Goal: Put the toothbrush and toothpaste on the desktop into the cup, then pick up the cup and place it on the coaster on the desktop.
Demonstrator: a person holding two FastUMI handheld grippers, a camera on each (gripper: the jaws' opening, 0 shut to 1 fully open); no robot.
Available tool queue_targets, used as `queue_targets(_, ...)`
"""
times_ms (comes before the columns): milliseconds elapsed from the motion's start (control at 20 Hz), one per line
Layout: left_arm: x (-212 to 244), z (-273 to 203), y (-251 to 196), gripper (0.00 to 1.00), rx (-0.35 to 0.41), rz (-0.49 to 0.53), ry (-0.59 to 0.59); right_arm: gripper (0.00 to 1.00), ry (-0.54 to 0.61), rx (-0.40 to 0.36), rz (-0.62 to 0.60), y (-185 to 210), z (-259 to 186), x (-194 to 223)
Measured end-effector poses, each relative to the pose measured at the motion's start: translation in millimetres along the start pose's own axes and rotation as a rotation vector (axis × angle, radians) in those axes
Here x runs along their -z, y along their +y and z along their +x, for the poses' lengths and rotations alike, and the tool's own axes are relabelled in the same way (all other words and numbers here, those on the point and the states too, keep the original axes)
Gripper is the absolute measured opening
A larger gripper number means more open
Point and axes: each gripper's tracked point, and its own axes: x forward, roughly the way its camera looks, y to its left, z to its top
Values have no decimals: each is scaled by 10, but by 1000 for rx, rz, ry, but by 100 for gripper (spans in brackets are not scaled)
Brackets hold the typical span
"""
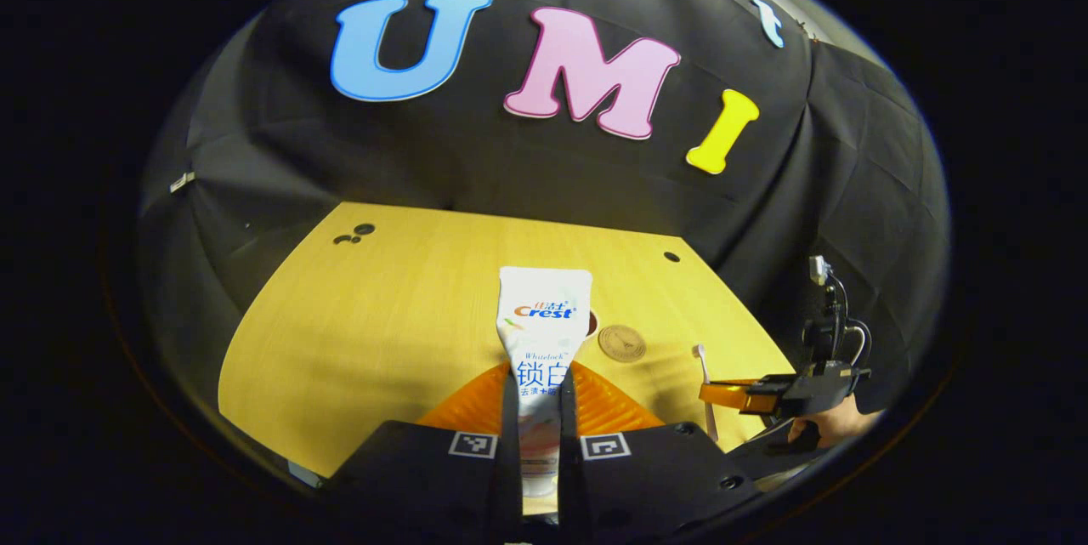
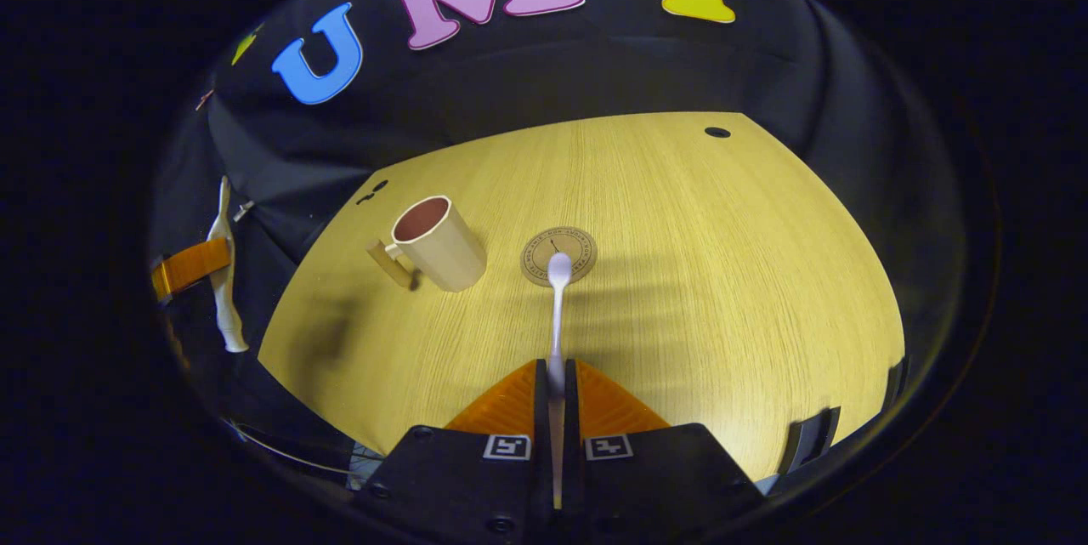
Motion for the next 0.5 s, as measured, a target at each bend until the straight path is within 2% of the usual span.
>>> queue_targets(150, -250, 211, -152, 21, 49, 38, -40, 8, -37, -6, 37, -28, -202, -55)
queue_targets(200, -332, 285, -190, 17, 64, 48, -53, 8, -50, -6, 49, -42, -264, -74)
queue_targets(250, -399, 361, -231, 21, 77, 54, -65, 8, -62, -6, 60, -50, -321, -99)
queue_targets(500, -724, 754, -441, 21, 155, 73, -128, 8, -109, 34, 64, -210, -632, -131)
